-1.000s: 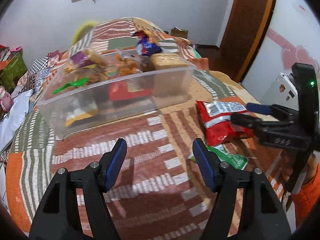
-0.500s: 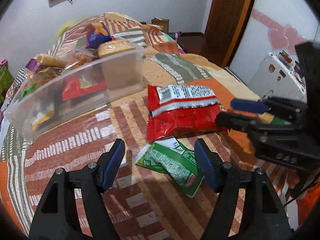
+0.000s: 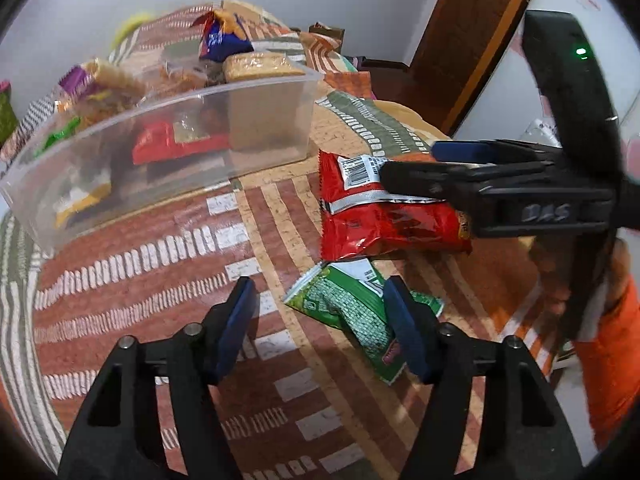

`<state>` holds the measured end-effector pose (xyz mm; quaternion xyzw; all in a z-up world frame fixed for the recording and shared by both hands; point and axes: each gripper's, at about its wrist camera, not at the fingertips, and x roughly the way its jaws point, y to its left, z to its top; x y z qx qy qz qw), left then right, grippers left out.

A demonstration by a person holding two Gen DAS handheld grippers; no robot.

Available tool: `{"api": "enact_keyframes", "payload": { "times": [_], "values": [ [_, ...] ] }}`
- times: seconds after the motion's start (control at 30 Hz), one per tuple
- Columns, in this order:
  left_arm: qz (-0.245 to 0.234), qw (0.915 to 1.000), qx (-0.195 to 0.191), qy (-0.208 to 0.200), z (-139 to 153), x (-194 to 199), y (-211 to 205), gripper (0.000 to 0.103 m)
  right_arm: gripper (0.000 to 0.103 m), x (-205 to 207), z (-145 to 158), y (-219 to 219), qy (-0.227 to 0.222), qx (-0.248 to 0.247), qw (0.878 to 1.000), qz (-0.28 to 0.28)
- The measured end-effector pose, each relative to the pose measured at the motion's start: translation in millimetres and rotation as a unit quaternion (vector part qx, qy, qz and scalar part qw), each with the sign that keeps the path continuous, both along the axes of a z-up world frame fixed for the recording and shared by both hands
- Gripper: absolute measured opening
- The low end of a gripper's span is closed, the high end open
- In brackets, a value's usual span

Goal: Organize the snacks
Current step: 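Grasp the green snack bag with the left tool while the right tool grasps the red snack bag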

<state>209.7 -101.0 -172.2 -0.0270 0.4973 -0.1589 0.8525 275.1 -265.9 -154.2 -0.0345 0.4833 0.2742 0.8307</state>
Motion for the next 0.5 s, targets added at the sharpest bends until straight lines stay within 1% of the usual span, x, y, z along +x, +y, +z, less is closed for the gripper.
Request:
{"api": "enact_keyframes", "payload": {
  "times": [0.07,0.17,0.3,0.37,0.5],
  "values": [
    [-0.003,1.0,-0.002,0.001,2,0,-5,0.066,0.091,0,-4,7,0.002,-0.016,1.0,0.017],
    [-0.01,1.0,0.0,0.0,3,0,-16,0.066,0.09,-9,-6,8,0.002,-0.025,0.999,0.034],
    [-0.011,0.9997,0.023,0.002,-3,6,-31,0.066,0.09,-23,-5,4,-0.004,-0.032,0.999,0.042],
    [-0.011,0.9995,0.029,0.004,-6,6,-32,0.066,0.09,-29,-4,2,-0.004,-0.031,0.998,0.045],
    [-0.014,0.9991,0.041,-0.005,-4,0,-25,0.057,0.09,-39,-3,1,-0.001,-0.018,0.999,0.047]
  ]
}}
